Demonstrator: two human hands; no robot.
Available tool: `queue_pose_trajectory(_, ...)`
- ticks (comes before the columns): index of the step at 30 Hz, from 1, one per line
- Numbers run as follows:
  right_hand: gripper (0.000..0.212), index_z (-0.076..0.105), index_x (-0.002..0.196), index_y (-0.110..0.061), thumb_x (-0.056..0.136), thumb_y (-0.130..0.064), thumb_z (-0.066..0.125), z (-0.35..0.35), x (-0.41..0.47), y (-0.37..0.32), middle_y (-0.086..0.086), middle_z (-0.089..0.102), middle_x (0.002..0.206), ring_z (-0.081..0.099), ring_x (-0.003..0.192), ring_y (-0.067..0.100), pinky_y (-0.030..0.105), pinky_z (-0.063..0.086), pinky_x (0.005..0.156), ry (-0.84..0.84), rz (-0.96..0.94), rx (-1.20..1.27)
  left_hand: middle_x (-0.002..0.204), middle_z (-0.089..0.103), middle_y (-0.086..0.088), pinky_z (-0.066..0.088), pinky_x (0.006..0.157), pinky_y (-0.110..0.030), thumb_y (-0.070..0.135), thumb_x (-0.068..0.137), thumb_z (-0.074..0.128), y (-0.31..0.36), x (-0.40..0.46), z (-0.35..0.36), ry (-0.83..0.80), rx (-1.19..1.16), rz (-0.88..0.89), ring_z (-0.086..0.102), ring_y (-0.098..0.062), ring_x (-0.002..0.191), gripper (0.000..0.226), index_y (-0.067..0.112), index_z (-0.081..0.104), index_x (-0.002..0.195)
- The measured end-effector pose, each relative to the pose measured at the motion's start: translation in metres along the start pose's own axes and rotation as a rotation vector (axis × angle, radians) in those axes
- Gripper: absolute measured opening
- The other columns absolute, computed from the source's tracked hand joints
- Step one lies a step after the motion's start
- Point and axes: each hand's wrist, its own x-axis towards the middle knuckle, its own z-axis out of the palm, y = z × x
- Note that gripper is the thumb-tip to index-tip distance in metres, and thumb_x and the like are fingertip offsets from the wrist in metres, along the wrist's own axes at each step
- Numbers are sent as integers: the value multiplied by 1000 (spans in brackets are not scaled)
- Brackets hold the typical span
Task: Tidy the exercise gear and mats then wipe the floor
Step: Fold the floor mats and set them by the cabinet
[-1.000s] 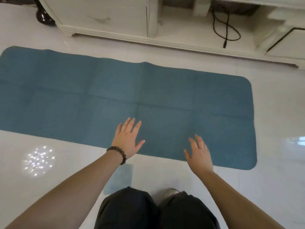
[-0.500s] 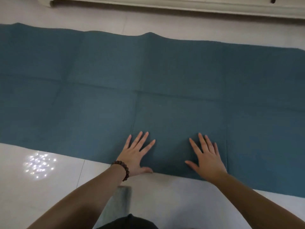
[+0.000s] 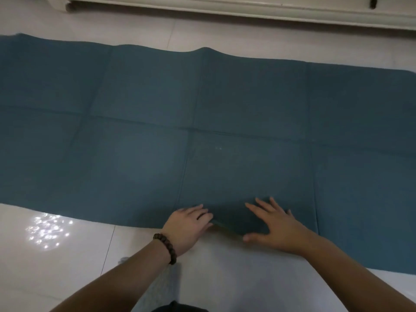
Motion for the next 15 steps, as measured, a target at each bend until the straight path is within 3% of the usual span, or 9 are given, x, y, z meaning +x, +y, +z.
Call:
queue_pose_trajectory(2,83,8,148,-45,79,-77,41,-7,-8,-7,-9,10,159,7,147,23,52,19,114,-24,-87,-115,74,69,3,50,50,-25,36,92,42,-3,16,-20,56,11,-31,67,-19,62,31,20,68,85)
queue_pose_trajectory(3,64,16,147,-43,91,-61,41,-11,-11,-10,-8,24,156,24,142,23,45,30,112,52,-110,-180,68,66,4,47,47,-25,36,93,41,-6,25,-30,77,37,-36,64,-19,55,32,21,67,82)
queue_pose_trajectory(5,42,32,141,-37,99,-37,35,-28,-20,-18,-3,51,135,53,118,23,34,46,92,251,-103,-280,61,62,3,44,43,-25,37,94,38,-11,43,-54,105,88,-35,60,-20,49,35,20,64,79)
queue_pose_trajectory(6,39,35,138,-33,99,-28,35,-39,-24,-23,-1,57,124,59,106,25,34,47,81,317,-82,-339,59,61,3,43,42,-26,37,94,38,-13,53,-66,116,111,-35,59,-21,47,35,19,63,78)
queue_pose_trajectory(10,42,35,131,-27,93,-11,38,-102,-41,-42,4,59,109,62,92,31,33,37,64,449,23,-454,54,57,1,35,39,-23,41,90,42,-20,89,-123,120,197,-65,56,-23,42,35,17,58,71)
queue_pose_trajectory(15,27,40,121,-24,96,-14,39,-177,-53,-57,7,59,101,61,84,32,34,38,62,609,57,-411,58,57,-4,28,40,-25,35,77,77,-42,106,-194,50,250,-162,56,-25,45,31,11,57,78)
